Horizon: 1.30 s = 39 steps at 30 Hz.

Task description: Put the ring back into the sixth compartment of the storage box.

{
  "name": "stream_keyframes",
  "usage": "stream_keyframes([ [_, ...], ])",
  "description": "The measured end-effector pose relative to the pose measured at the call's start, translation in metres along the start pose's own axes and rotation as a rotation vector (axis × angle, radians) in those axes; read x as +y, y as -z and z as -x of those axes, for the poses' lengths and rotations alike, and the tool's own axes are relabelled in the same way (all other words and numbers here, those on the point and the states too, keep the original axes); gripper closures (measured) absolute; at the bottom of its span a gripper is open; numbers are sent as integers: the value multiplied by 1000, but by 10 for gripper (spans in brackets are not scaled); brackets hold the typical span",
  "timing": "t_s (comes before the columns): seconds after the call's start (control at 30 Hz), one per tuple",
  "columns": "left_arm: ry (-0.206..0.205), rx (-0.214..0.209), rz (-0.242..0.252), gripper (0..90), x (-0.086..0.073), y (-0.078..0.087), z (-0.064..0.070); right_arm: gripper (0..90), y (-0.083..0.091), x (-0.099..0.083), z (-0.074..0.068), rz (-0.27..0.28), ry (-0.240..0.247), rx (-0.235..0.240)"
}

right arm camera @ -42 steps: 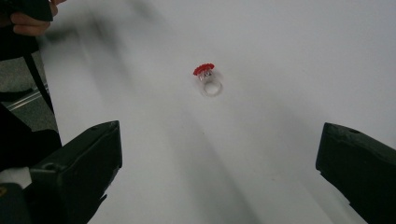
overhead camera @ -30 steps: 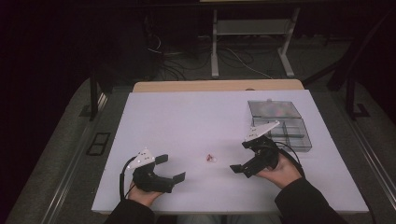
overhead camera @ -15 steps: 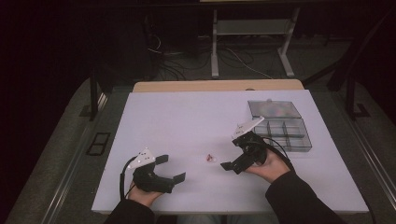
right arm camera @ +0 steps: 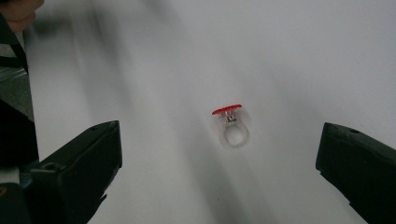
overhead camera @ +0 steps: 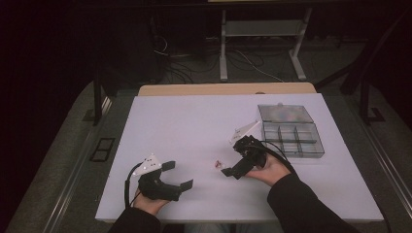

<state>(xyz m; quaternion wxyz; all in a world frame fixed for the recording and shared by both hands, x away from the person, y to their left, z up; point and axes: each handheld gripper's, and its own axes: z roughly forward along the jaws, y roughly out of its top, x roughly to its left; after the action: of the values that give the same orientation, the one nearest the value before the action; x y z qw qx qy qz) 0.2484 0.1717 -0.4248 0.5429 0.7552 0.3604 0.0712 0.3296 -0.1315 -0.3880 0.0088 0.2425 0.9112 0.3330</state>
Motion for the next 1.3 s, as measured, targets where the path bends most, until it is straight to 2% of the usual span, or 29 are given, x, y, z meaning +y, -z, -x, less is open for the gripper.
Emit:
stream_keyframes([
  [0.33,0,0,2,0,0,1,0,5,-23,5,4,-39,14,15],
  [0.67,-1,-1,-1,0,0,1,-1,5,-42,9,6,-52,27,29],
  [0.77,0,-2,-1,0,0,1,-1,6,-48,10,6,-73,37,21],
  [0.83,-1,-3,-4,0,0,1,-1,66,-51,11,8,-71,47,22],
  [0.9,-1,-2,-3,0,0,1,-1,70,-52,11,8,-74,46,13],
  [0.93,-2,1,0,0,0,1,-2,186,-53,11,12,-73,49,26],
  [1.07,-2,2,2,0,0,1,-2,248,-55,11,16,-68,54,38],
  [1.1,-3,2,1,0,0,2,-2,307,-55,10,18,-74,56,40],
  [1.3,0,5,4,0,0,2,-2,412,-58,9,22,-83,68,53],
])
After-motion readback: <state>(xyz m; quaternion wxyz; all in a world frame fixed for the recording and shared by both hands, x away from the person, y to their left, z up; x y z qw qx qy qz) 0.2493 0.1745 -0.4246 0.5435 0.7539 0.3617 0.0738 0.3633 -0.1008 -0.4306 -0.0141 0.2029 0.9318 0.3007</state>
